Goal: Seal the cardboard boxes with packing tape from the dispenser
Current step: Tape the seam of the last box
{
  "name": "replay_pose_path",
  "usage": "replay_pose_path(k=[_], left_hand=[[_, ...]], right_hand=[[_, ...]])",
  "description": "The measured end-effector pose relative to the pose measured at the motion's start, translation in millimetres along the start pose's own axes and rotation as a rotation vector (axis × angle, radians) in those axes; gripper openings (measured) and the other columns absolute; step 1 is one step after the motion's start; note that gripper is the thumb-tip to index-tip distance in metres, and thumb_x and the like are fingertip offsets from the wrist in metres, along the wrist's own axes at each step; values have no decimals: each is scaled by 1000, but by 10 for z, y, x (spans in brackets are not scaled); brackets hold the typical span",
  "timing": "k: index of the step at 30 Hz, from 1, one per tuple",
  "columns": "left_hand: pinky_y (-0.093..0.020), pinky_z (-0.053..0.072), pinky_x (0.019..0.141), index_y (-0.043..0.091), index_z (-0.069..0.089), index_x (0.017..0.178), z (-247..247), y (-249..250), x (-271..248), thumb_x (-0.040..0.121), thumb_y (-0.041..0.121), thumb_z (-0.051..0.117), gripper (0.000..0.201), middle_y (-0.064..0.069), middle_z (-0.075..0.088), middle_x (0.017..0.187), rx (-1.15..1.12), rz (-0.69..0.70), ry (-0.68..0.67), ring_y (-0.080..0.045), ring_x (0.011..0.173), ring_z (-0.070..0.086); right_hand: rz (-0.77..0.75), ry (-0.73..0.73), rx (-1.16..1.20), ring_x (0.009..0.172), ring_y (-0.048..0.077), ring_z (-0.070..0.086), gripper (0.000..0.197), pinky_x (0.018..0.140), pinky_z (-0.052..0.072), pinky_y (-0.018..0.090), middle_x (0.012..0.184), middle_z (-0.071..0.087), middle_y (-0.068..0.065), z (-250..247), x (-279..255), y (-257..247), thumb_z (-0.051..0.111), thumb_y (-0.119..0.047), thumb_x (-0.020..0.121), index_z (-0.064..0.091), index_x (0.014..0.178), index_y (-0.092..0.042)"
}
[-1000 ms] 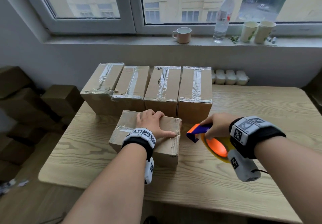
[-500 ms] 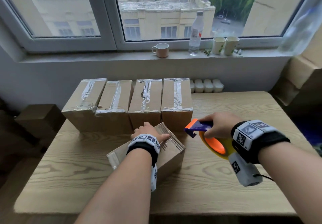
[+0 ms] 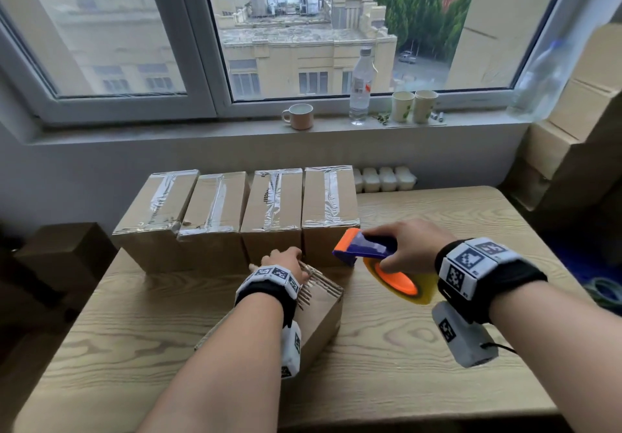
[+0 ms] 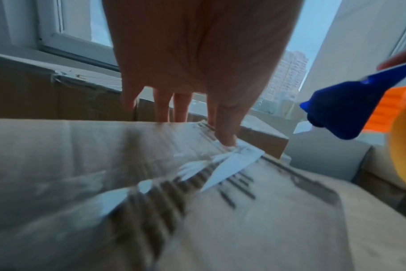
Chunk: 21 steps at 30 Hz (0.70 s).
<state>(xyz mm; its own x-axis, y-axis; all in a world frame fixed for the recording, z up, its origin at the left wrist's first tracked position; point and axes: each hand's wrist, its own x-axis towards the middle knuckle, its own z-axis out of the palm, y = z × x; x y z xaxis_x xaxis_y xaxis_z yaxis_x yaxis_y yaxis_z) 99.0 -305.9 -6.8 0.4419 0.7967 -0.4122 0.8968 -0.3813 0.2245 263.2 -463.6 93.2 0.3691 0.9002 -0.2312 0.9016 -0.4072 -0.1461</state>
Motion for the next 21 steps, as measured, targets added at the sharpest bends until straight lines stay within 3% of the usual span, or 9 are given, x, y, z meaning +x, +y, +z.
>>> replay_pose_path(k=[1,3,5,7,8,11,14,17,21], left_hand=[[-47,29,110,32,45,136,-60,30,22,91,33,55,46,-7,48,137,-45,-2,63,-29,128,45],[-39,39,104,21,56,127,-229,88,71,94,17,48,34,-7,55,133,-295,19,133,-29,122,52],[-33,51,84,6,62,112,-405,157,83,97,10,43,24,-11,60,127,-768,-5,3,-31,113,59],[-30,47,67,3,59,111,-537,199,-13,103,24,36,32,-14,65,114,-1134,-94,-251,-27,92,65],[-31,46,67,4,59,109,-586,197,-50,104,33,34,38,-12,67,106,-1227,-122,-345,-24,84,64],[-33,49,74,8,61,98,-651,168,-36,99,40,46,35,-9,68,88,-1275,-76,-409,-21,78,63],[-28,53,65,8,62,95,-676,130,-24,93,34,59,26,-7,70,81,-1297,-77,-398,-17,71,65],[-30,50,64,7,62,97,-672,79,-18,92,37,59,30,-8,69,85,-1342,-107,-407,-17,73,64],[-26,52,51,4,65,97,-645,-18,-7,91,24,62,21,-6,70,64,-1314,-151,-421,-13,49,65]], right_hand=[[-16,19,-4,107,15,57,65,74,40,26,122,62,-15,-21,-17,-24,64,-39,75,44,136,-51],[-36,66,6,106,15,57,65,71,34,23,120,63,-15,-64,-51,-72,63,-41,77,41,136,-54],[-53,105,31,104,15,56,65,71,32,23,119,62,-14,-109,-70,-121,64,-43,77,40,136,-56],[-72,124,51,99,13,53,66,71,33,24,118,62,-13,-151,-74,-165,64,-44,77,38,136,-57],[-80,130,63,96,13,52,66,71,34,25,117,62,-12,-169,-76,-185,65,-45,77,38,136,-58],[-93,143,100,88,11,49,66,71,37,26,114,63,-11,-190,-78,-229,66,-45,76,39,135,-58],[-98,159,127,87,10,47,67,72,36,25,113,64,-10,-191,-84,-267,66,-45,75,39,134,-59],[-111,176,151,87,10,48,67,73,36,25,113,64,-10,-184,-81,-287,67,-44,75,40,134,-59],[-131,196,181,90,13,53,67,74,38,25,110,65,-8,-168,-85,-318,68,-43,74,42,134,-57]])
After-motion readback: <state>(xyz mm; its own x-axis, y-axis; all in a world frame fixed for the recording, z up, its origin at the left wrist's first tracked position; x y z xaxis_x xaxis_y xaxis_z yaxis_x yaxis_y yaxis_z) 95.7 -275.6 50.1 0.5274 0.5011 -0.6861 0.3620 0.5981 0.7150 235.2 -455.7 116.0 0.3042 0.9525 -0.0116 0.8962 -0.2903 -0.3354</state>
